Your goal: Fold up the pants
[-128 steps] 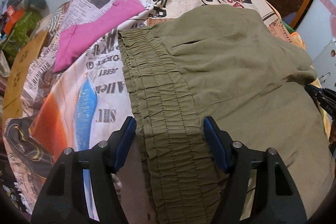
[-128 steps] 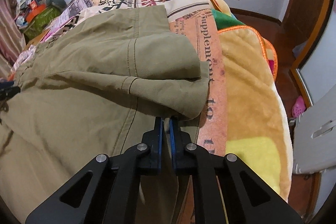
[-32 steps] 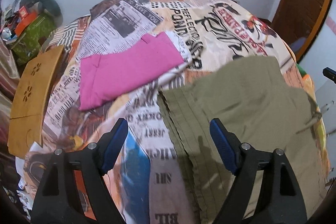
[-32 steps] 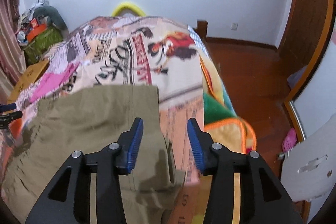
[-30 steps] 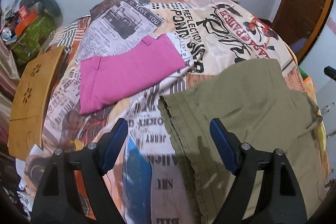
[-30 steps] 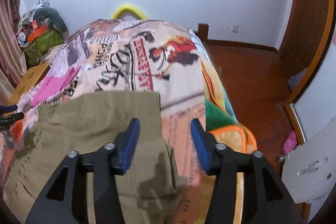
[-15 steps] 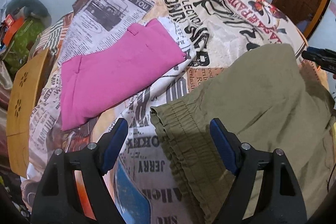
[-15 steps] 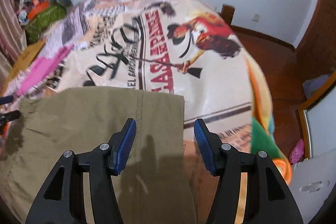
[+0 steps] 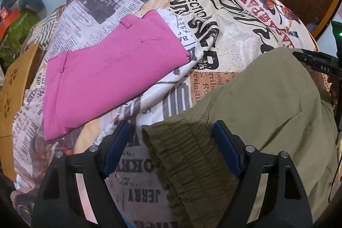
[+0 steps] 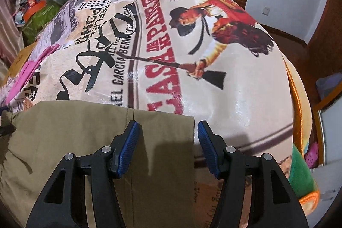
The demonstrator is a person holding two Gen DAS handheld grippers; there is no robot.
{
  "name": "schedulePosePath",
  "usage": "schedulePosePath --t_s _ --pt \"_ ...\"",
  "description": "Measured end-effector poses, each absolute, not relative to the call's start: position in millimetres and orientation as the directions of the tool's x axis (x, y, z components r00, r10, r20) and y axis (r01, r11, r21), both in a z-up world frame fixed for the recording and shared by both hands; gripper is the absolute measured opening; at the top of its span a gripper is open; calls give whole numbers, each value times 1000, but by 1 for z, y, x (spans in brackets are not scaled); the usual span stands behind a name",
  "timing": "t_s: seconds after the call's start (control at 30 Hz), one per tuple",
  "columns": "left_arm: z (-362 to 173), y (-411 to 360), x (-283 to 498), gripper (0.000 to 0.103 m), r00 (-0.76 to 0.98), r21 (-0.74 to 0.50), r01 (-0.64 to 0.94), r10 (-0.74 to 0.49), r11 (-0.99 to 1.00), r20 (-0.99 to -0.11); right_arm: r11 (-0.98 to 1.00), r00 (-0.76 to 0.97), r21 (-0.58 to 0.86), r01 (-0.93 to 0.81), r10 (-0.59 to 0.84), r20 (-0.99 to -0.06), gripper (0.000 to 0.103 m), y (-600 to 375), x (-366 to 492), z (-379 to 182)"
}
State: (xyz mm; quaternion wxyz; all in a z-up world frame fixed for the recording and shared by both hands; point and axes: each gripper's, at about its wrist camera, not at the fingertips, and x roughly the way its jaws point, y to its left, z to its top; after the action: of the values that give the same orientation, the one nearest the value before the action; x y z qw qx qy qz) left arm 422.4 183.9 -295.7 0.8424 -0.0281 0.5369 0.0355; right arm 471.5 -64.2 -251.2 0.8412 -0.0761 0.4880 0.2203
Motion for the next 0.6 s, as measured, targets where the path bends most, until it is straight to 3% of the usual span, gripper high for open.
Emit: schedulePosePath --t_s 0.1,0.13,0.33,0.6 --pt "-299 183 426 67 408 -46 -100 -2 994 -913 897 440 64 -437 275 -855 30 -62 472 -252" --pt "-300 182 427 66 405 -43 -107 4 993 -914 907 457 34 -421 245 -855 16 -62 472 -253" --pt "-289 183 425 57 424 -34 -115 18 993 -906 915 485 35 -403 246 -839 4 -68 468 -247" --pt "-234 181 416 54 517 28 -119 86 993 -852 911 583 13 -411 274 -765 3 -68 458 -190"
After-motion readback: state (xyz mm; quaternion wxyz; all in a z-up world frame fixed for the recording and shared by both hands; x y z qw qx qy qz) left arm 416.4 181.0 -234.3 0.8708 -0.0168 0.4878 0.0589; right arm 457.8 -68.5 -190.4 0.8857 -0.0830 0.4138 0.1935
